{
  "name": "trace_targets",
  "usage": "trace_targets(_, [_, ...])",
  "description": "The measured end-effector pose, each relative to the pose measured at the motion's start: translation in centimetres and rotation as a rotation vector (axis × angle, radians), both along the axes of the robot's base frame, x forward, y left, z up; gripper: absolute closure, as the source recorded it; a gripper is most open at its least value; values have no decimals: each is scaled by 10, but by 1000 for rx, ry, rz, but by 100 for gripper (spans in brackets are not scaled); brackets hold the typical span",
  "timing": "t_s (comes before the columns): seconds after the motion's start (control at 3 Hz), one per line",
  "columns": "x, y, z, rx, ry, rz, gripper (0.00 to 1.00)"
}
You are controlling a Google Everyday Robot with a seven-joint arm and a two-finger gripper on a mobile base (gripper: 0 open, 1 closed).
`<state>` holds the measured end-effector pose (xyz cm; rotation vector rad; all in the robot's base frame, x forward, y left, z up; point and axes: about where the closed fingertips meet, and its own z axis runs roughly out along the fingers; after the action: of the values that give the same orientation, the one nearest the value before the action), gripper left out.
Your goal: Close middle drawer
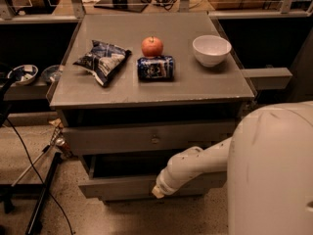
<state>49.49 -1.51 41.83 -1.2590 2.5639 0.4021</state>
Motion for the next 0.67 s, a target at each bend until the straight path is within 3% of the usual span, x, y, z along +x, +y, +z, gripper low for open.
trace_targets(0.33, [30, 17, 5, 28, -48, -5, 100])
trace_targets(0.67, [33, 16, 1, 23, -45, -14, 100])
